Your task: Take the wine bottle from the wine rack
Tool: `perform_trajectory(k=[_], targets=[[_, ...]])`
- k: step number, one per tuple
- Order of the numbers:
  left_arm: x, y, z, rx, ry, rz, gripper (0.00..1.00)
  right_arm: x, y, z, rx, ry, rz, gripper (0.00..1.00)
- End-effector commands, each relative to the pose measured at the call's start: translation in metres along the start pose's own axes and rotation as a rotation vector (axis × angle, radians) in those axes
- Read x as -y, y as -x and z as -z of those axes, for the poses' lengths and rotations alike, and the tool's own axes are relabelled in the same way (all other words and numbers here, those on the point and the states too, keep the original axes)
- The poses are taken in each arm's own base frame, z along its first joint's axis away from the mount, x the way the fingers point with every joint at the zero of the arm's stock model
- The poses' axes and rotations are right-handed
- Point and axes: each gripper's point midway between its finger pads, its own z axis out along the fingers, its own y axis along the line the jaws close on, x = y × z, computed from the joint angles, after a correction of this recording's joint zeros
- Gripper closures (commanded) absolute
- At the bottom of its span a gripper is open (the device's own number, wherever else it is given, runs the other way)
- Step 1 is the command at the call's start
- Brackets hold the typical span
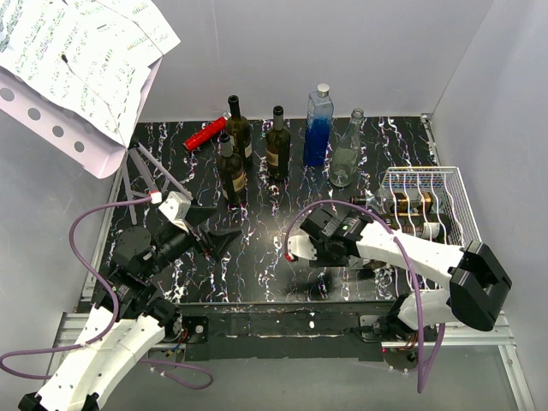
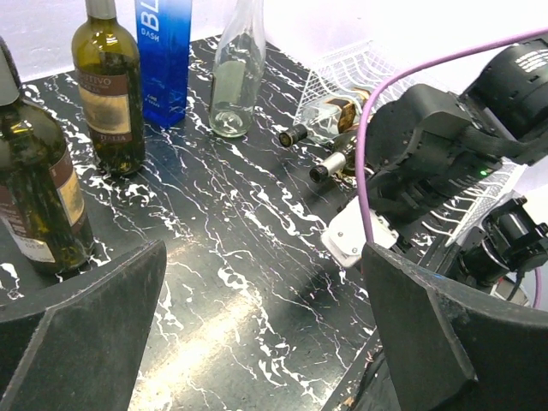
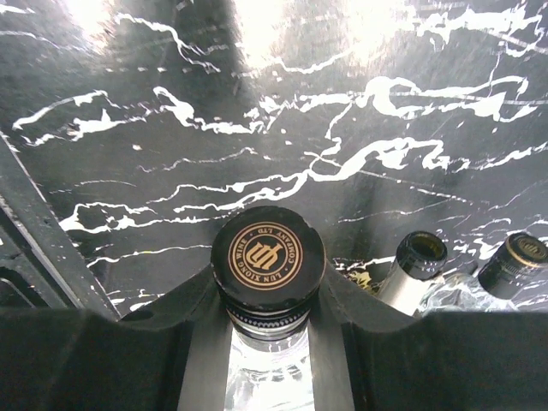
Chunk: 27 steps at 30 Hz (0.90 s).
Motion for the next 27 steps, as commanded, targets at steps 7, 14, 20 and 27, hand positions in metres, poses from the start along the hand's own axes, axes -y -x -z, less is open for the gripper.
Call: perform_trajectory(k=[7,14,20,27], targets=[[-0.021,0.010,0.010,0.047,0.139,-0.012,0.02,0.002,0.066,0.039,0.213,0.003,-0.011,0.99],[-0.026,0.014,0.015,0.068,0.175,-0.013,0.02,0.010,0.096,0.069,0.329,-0.039,-0.053,0.99],[-0.026,0.014,0.015,0.071,0.179,-0.012,0.02,0.025,0.117,0.101,0.446,-0.092,-0.163,0.99],[-0.026,0.015,0.019,0.084,0.184,-0.011,0.02,0.052,0.162,0.164,0.785,-0.177,-0.375,0.99]])
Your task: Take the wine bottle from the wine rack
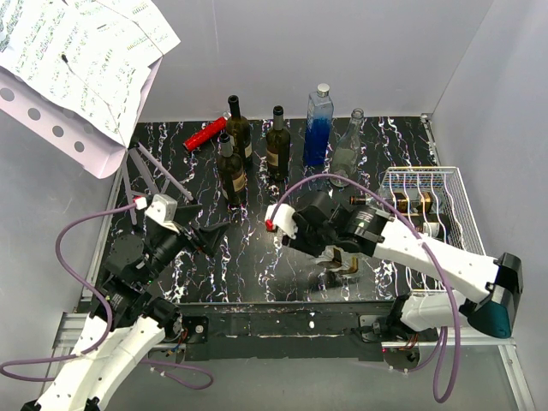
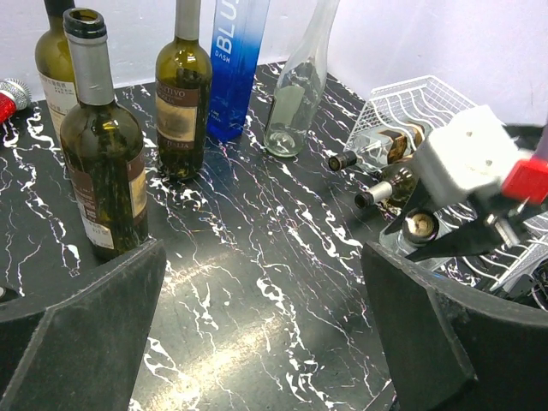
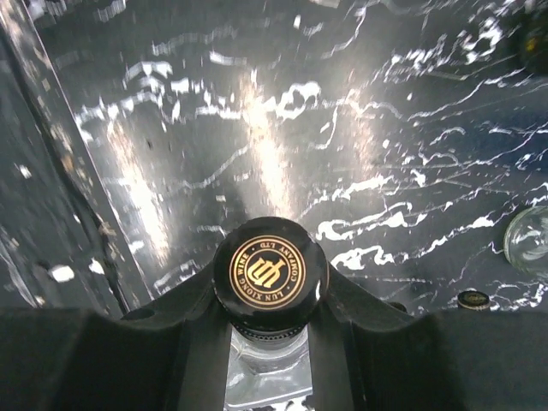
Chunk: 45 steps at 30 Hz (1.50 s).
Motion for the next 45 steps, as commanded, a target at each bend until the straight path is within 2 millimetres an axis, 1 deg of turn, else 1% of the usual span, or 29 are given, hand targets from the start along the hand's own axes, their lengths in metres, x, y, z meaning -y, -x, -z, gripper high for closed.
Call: perform_trajectory(k=[1,4,8,11,14,16,17,18,19,23,25,28,31,33,36,40,45], targets=[[0.000,0.005,0.004,0.022,0.009,-0.003,0.02,0.026,0.093,0.050,0.418,-0.105,-0.170,0.99],[0.000,0.006,0.006,0.030,0.009,-0.003,0.02,0.032,0.119,0.062,0.575,-0.127,-0.239,0.99],[0.001,0.006,0.006,0.028,0.000,-0.006,0.02,0.050,0.135,0.069,0.671,-0.205,-0.325,0.99],[0.001,0.006,0.006,0.028,0.000,-0.009,0.02,0.068,0.144,0.065,0.702,-0.281,-0.374,0.99],[-0.002,0.008,0.008,0.036,0.017,-0.014,0.02,0.080,0.158,0.063,0.734,-0.312,-0.421,0.99],[-0.007,0.011,0.010,0.052,0.051,-0.017,0.02,0.086,0.168,0.060,0.756,-0.322,-0.435,0.99],[-0.012,0.013,0.012,0.065,0.080,-0.019,0.02,0.090,0.180,0.061,0.804,-0.319,-0.460,0.99],[-0.016,0.016,0.014,0.079,0.103,-0.022,0.02,0.093,0.184,0.059,0.815,-0.329,-0.464,0.99],[-0.022,0.019,0.017,0.094,0.136,-0.024,0.02,0.100,0.189,0.059,0.828,-0.353,-0.462,0.99],[-0.032,0.024,0.024,0.128,0.198,-0.026,0.02,0.133,0.195,0.049,0.822,-0.435,-0.497,0.99],[-0.034,0.027,0.027,0.142,0.212,-0.025,0.02,0.148,0.199,0.049,0.834,-0.462,-0.510,0.99],[-0.036,0.028,0.029,0.151,0.224,-0.026,0.02,0.174,0.199,0.045,0.833,-0.537,-0.483,0.99],[-0.035,0.029,0.029,0.151,0.223,-0.026,0.02,0.200,0.197,0.043,0.846,-0.589,-0.506,0.99],[-0.035,0.029,0.029,0.152,0.219,-0.026,0.02,0.215,0.195,0.038,0.850,-0.606,-0.527,0.99],[-0.035,0.028,0.028,0.149,0.220,-0.026,0.02,0.232,0.200,0.039,0.901,-0.618,-0.537,0.99],[-0.035,0.028,0.027,0.146,0.218,-0.029,0.02,0.248,0.200,0.035,0.919,-0.643,-0.569,0.99],[-0.035,0.028,0.027,0.146,0.218,-0.031,0.02,0.255,0.200,0.026,0.935,-0.659,-0.567,0.99]])
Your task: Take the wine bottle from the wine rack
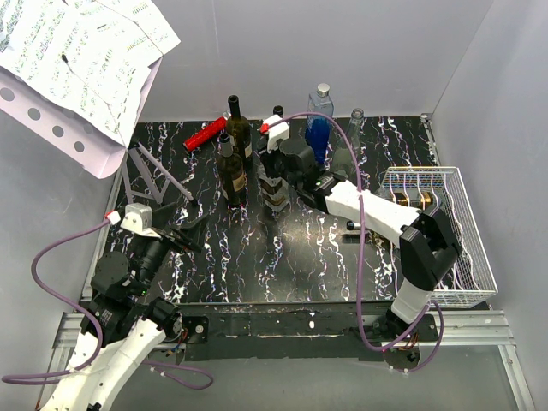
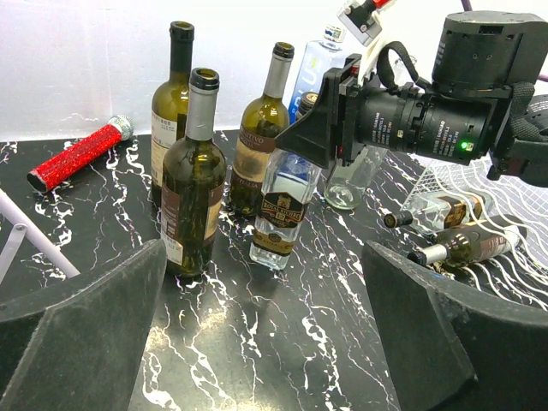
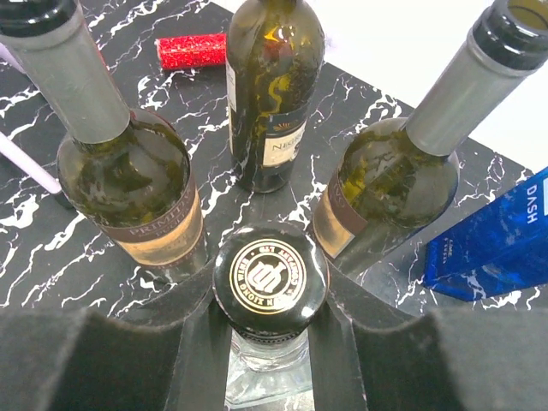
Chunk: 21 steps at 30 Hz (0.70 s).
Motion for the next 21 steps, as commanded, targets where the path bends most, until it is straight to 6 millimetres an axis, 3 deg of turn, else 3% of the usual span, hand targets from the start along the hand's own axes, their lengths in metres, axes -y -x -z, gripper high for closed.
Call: perform_trajectory(k=[1,6,11,15,21], targets=[[-0.003,-0.004,-0.002,-0.011,0.011,-0.017,0.02,0.007,0.115,0.011,0.357,-0.020,-0.093,0.99],[-0.003,-0.004,-0.002,-0.014,0.013,-0.019,0.02,0.012,0.107,0.008,0.356,-0.044,-0.130,0.96],[-0.003,-0.005,-0.003,-0.018,0.011,-0.017,0.02,0.014,0.100,0.011,0.339,-0.058,-0.139,0.68],[-0.002,-0.006,-0.004,-0.023,0.007,-0.018,0.02,0.016,0.099,0.018,0.336,-0.056,-0.134,0.52],[-0.002,-0.008,-0.005,-0.029,0.007,-0.020,0.02,0.020,0.096,0.024,0.310,-0.073,-0.119,0.48]])
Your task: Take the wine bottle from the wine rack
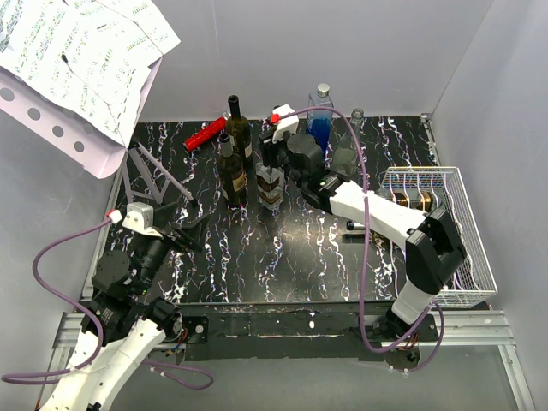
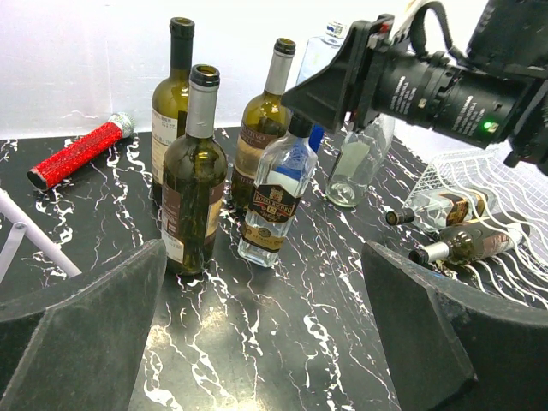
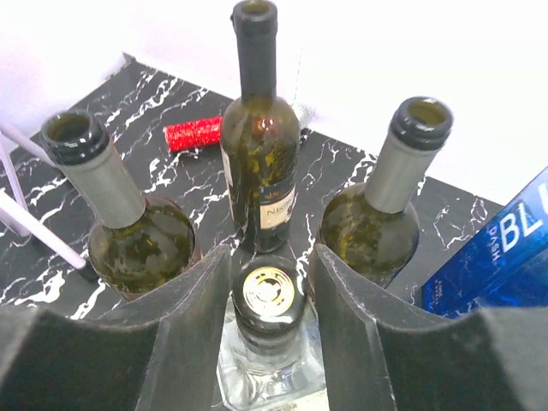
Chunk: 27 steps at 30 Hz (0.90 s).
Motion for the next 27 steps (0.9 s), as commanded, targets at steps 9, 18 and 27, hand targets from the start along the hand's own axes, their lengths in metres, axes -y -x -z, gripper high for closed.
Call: perform_trajectory(k=[9,18,27], targets=[[-0.001,-0.007,-0.004,-0.025,0.003,-0.016,0.02,0.011,0.081,0.056,0.088,0.049,0.105,0.37],[0.002,-0.008,-0.005,-0.030,-0.014,-0.015,0.02,0.031,0.020,0.136,-0.108,0.178,0.467,0.14],[0.024,-0.023,-0.013,-0.106,-0.133,-0.014,0.02,0.067,-0.072,0.194,-0.430,0.338,0.846,0.15]])
